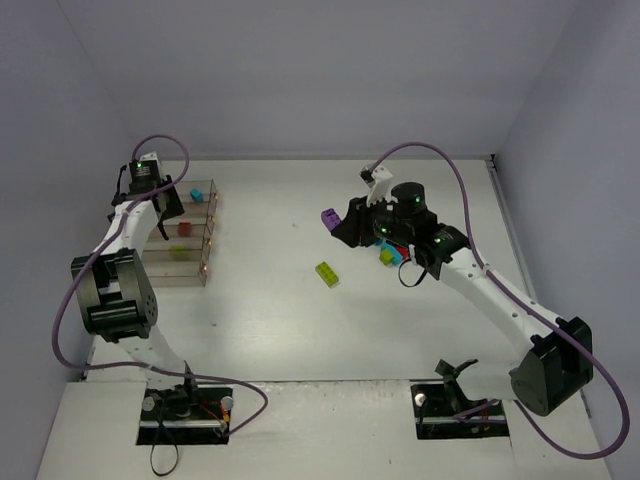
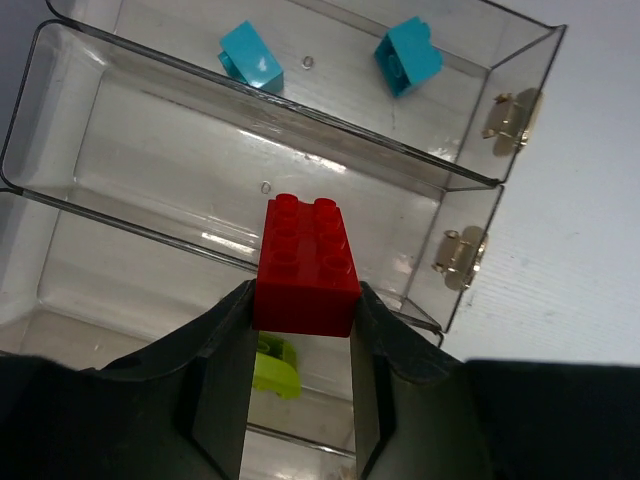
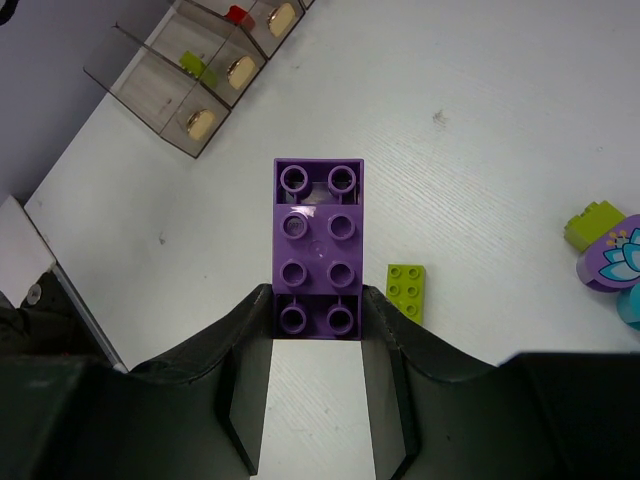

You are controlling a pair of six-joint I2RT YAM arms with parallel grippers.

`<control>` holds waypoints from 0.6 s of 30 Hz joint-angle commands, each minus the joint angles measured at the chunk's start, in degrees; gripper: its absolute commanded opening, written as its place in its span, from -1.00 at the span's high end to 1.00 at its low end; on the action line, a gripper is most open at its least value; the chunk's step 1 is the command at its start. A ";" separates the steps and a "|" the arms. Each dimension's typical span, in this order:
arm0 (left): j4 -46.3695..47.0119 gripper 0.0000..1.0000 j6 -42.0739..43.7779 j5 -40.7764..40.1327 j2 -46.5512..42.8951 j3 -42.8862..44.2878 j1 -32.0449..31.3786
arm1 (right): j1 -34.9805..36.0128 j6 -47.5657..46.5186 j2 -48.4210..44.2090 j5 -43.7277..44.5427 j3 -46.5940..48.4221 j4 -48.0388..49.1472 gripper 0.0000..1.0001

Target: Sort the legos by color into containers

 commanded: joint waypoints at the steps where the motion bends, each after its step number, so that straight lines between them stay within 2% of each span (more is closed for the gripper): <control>1: 1.98 0.85 1.40 -2.21 0.24 3.60 0.59 | -0.29 -0.38 -1.31 0.49 0.25 3.56 1.00; 7: 2.15 0.76 1.40 -7.57 4.29 6.15 0.68 | -0.55 -0.29 -1.66 0.93 -0.46 3.56 1.00; 11: 3.56 0.63 2.45 -10.91 6.31 7.21 0.59 | -0.82 -0.03 -1.93 1.02 -1.07 3.47 1.00; 14: 3.13 0.50 2.80 -12.14 7.63 8.61 0.59 | -0.82 0.15 -1.92 0.93 -1.16 3.47 1.00; 17: 2.42 0.26 2.98 -12.94 8.69 9.50 0.50 | -0.90 0.32 -1.66 0.84 -1.16 3.47 1.00; 18: 2.42 0.12 2.89 -12.94 8.69 9.50 0.50 | -0.90 0.32 -1.57 0.84 -1.07 3.47 1.00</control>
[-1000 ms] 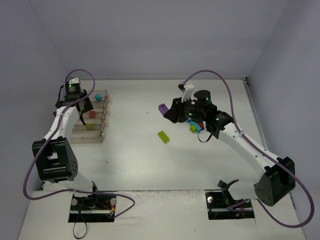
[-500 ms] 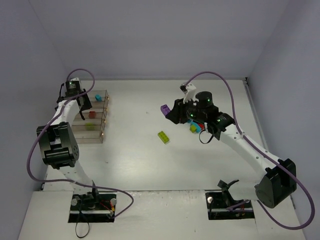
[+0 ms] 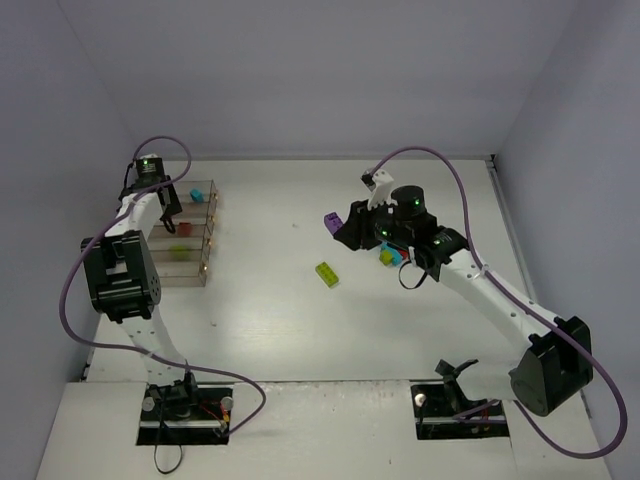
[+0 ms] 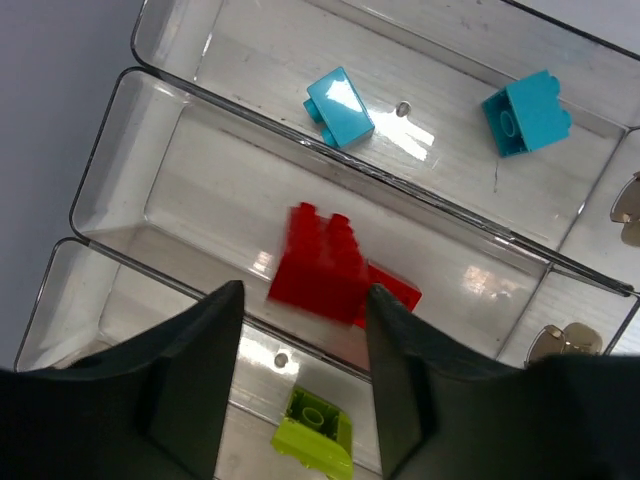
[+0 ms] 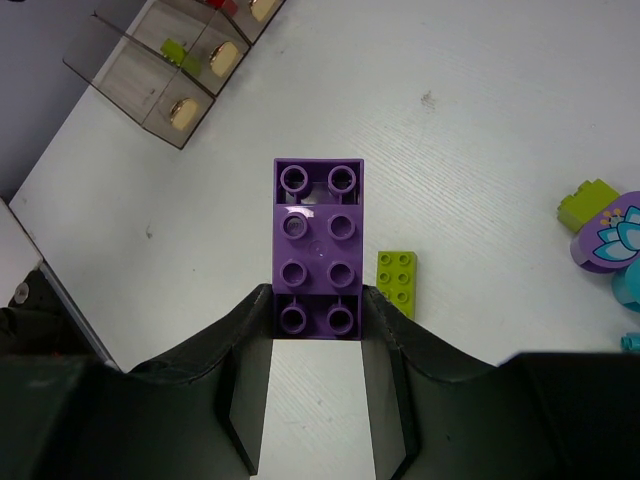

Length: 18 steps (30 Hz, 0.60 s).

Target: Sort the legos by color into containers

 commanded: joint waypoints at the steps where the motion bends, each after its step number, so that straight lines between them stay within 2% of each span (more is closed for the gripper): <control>1: 1.83 0.05 0.47 -2.51 -1.45 2.96 0.31 | -0.47 0.28 -1.49 0.04 0.70 3.47 1.00; 3: 1.66 -0.15 0.38 -2.08 -1.80 2.70 0.13 | -0.47 0.11 -1.49 -0.14 0.78 3.47 1.00; 7: 0.52 -0.35 -0.32 -1.20 -3.21 2.61 0.13 | -0.47 -0.51 -0.87 -0.49 0.87 3.47 1.00; 12: -2.47 -0.40 -3.66 1.44 -9.00 2.52 -2.23 | -0.47 -2.35 -0.17 -1.28 1.23 3.65 1.00; 18: -5.55 -0.43 -13.84 12.85 -21.46 -0.89 -10.48 | 0.23 -4.46 0.62 -1.64 2.19 5.67 1.00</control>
